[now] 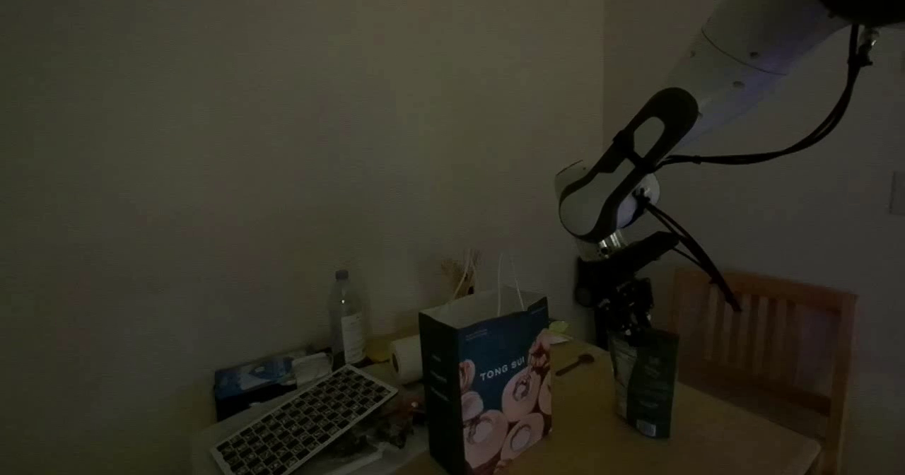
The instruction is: Put the bag inside the plastic bag
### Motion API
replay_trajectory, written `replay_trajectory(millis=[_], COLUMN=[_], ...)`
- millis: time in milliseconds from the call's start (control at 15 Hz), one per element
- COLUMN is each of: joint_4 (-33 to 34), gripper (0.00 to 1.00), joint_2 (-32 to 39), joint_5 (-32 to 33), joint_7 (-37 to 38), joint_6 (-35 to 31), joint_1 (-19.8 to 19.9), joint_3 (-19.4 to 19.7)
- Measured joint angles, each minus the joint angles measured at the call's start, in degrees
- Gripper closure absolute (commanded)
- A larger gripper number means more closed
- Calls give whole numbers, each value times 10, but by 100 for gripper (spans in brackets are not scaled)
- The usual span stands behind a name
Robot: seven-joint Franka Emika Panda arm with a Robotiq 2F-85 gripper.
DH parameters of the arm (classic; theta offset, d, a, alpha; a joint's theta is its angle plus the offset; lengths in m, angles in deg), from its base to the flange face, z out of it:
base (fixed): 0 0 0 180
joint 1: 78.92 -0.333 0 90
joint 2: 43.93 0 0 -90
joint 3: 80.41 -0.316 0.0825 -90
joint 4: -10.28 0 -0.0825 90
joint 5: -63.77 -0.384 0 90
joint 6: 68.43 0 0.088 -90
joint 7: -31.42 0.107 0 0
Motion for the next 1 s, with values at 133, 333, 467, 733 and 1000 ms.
replay_trajectory(millis=[133,333,467,733,1000], joint_4=[3,7,10,11,14], gripper=[98,100,100,100,100], joint_2=[0,0,0,0,-9], joint_5=[-9,-31,-46,-63,-73], joint_7=[-3,-14,-24,-34,-34], joint_6=[0,3,4,5,19], joint_1=[2,7,12,21,20], joint_3=[0,0,0,0,-2])
